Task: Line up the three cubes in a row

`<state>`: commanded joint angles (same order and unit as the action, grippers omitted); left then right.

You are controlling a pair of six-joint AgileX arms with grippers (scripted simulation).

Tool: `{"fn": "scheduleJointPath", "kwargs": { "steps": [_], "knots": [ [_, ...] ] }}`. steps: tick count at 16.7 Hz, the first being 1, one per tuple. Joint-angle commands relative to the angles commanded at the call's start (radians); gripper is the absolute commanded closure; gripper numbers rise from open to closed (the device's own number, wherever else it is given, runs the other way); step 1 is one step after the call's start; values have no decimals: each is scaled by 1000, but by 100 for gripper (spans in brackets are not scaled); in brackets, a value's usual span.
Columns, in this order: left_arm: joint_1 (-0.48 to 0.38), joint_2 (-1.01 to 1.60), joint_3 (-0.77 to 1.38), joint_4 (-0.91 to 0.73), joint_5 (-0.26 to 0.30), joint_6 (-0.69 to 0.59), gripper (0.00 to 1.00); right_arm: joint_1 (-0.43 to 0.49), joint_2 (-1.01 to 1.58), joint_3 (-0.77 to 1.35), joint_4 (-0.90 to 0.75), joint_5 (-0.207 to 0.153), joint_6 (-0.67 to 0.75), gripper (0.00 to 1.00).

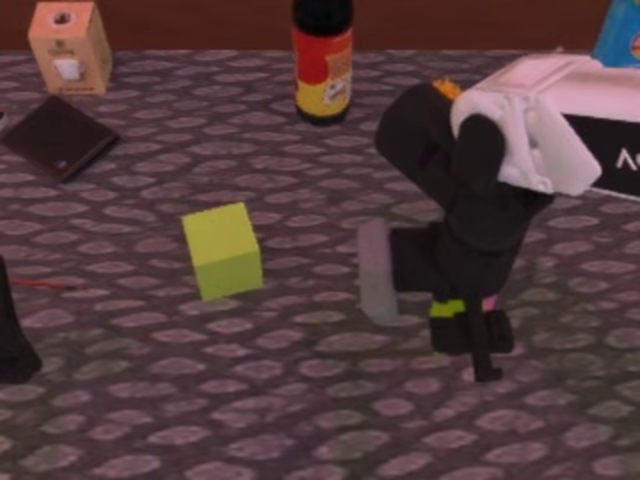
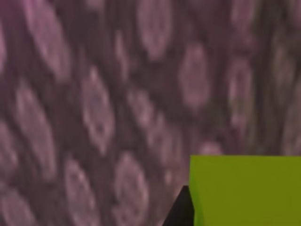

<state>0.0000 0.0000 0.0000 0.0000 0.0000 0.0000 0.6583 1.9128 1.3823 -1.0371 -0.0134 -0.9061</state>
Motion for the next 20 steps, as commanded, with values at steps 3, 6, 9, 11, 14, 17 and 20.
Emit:
{"fn": "scheduleJointPath", "kwargs": {
  "steps": [3,6,9,11,14,17,20],
  "knots": [
    [0,0,0,0,0,0,0,-1,33,-57,97,0,3,100],
    [0,0,0,0,0,0,0,2,74,-125,212,0,1,100],
    [0,0,0,0,0,0,0,4,90,-149,245,1,0,100],
    [0,0,0,0,0,0,0,4,90,-149,245,1,0,100],
    [0,0,0,0,0,0,0,4,90,-149,245,1,0,85],
    [0,0,0,0,0,0,0,4,90,-149,245,1,0,62],
    [0,0,0,0,0,0,0,4,90,-149,245,1,0,40]
  ]
}}
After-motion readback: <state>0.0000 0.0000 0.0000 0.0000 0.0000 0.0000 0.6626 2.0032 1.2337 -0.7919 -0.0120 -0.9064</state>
